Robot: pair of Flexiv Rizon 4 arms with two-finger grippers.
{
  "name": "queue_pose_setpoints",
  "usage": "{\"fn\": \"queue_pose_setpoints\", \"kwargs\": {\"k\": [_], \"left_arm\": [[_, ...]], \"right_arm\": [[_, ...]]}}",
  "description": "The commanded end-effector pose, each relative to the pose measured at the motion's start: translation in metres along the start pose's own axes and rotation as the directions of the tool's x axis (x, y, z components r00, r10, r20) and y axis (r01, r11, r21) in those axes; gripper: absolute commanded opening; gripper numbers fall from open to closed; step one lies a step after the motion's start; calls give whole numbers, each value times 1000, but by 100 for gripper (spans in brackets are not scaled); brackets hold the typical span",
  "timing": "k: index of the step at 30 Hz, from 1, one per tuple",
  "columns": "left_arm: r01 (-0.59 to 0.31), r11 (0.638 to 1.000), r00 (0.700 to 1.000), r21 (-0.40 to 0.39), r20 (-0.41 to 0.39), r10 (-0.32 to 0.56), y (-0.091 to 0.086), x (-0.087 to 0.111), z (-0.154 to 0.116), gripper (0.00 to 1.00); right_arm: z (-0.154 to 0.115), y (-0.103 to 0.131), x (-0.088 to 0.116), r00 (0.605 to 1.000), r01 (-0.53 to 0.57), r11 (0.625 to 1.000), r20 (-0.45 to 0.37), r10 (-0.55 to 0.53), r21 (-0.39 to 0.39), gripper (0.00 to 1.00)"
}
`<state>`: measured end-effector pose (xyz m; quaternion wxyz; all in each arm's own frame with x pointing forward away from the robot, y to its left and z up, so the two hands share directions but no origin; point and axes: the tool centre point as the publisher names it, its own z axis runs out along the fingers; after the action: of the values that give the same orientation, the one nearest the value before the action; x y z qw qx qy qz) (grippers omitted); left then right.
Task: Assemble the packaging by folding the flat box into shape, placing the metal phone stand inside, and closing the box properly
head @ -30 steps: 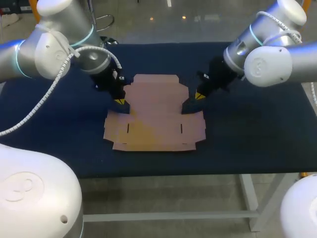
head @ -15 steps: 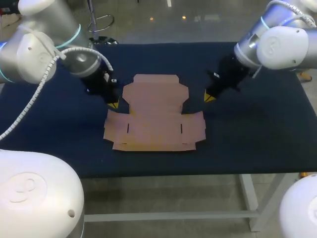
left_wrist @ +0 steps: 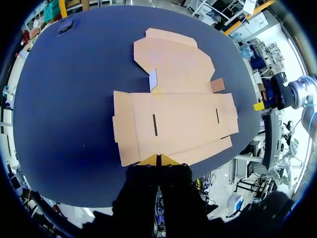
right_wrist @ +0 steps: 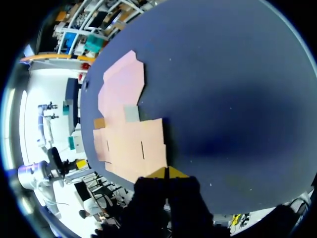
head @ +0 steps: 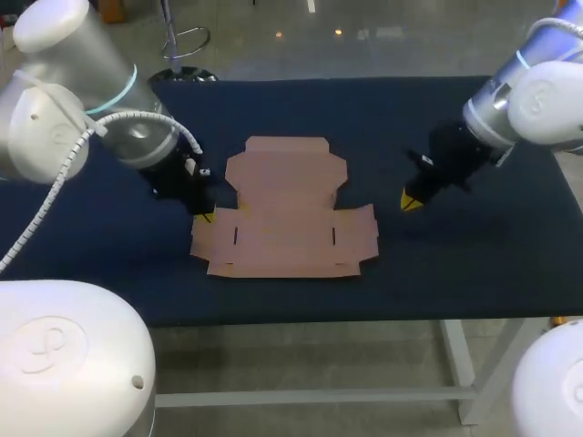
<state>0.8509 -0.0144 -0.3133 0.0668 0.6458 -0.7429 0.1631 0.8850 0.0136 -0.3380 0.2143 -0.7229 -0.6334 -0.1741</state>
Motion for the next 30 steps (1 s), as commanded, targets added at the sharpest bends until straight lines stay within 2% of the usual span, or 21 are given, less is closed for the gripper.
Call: {"fn": "queue_pose_setpoints", "kwargs": {"k": [1,10,19,30], "left_arm": [[13,999,1000,44,4,-14,19,2,-6,0],[50,998,998,41,-33,-49,53,-5,-2,0],[66,997,996,39,-65,-64,79,-9,5,0],[79,996,991,32,-109,-75,92,-15,21,0]], "right_arm": [[-11,-21,-8,1000,0,999,-13,-1,-35,0],[-7,-49,-17,1000,-12,1000,-14,12,-25,0],[2,-80,-20,1000,-22,999,-19,22,-24,0],[17,-98,-22,999,-38,999,-37,37,-30,0]]}}
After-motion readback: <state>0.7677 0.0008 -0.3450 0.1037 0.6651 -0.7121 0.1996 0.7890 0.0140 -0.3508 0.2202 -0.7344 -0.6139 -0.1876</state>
